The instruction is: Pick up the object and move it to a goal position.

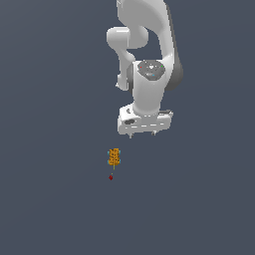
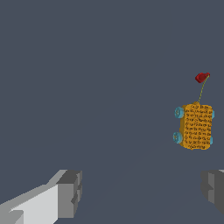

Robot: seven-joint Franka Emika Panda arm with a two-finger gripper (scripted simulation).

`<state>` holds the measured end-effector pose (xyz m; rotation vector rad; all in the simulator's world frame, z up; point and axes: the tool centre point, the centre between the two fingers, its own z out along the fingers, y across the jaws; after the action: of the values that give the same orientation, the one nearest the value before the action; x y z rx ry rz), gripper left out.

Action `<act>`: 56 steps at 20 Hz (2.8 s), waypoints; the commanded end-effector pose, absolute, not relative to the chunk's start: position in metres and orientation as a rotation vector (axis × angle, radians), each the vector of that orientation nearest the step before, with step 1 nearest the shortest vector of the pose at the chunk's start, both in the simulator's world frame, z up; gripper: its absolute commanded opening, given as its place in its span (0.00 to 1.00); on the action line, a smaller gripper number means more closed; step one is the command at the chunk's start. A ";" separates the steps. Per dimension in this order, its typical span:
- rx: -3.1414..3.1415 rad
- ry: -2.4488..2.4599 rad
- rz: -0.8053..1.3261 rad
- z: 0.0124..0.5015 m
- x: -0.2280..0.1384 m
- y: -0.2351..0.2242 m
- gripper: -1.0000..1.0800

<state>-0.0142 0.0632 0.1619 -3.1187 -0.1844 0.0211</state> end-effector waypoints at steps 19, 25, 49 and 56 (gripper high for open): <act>-3.134 -0.109 0.004 0.087 0.040 -0.036 0.96; -3.139 -0.095 0.000 0.069 0.048 -0.060 0.96; -3.140 -0.092 0.000 0.015 0.049 -0.064 0.00; -3.140 -0.092 0.000 0.015 0.049 -0.064 0.00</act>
<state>0.0483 -0.0640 0.0154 -3.1402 -0.0922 0.0011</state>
